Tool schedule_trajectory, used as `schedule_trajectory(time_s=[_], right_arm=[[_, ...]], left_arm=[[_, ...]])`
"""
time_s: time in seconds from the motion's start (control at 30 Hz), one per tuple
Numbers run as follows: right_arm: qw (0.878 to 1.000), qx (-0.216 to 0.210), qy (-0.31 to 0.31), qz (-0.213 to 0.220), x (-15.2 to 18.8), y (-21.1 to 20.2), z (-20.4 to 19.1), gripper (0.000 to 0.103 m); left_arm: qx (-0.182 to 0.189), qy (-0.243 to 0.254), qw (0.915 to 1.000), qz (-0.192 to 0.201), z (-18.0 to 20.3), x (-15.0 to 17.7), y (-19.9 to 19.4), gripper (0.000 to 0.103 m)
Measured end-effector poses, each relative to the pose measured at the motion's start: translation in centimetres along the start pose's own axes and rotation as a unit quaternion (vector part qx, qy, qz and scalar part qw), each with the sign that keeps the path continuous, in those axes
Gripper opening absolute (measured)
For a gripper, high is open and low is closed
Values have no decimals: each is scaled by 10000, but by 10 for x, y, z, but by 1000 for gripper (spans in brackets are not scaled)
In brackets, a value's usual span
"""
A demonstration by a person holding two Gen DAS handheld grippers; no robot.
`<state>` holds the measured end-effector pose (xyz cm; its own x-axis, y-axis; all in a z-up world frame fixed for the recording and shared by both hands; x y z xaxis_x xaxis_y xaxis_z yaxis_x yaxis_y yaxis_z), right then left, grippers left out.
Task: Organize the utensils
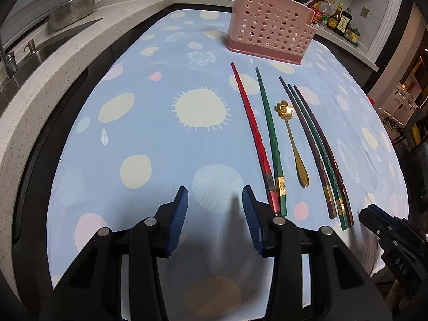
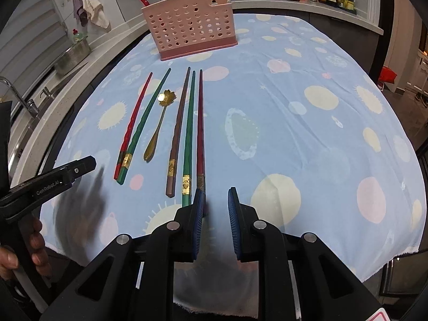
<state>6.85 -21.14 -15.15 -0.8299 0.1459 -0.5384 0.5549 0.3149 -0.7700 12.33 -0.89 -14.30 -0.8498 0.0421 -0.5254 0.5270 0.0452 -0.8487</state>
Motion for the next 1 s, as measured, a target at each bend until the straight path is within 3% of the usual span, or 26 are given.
schedule_trajectory(time_s=[0.6,0.73,1.0], right_arm=[[9998,-15,-76,-176,-3,22,-2,15],[9998,-6,-72,-169,-6,25,0,9],[9999,-20,-60,-160,-7,27,0,8]], left_arm=[[132,95,9999,-44,9,-2,3,40],[247,105,9996,-45,15,-3,2,40],[358,167,9992,-30,31,-10,6,45]])
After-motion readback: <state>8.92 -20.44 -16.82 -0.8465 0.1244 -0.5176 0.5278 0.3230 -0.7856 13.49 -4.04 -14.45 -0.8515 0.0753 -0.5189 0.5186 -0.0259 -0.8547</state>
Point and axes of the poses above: each gripper's, at about its wrist camera, not at the fingertips, and y roughly the way its jaws point, z to its right, x to its underside, the point moved 6 cm from there along y, roughly the way its jaws point, and after that the axes turned 12 degrees about -x, right-handed, at the moved point
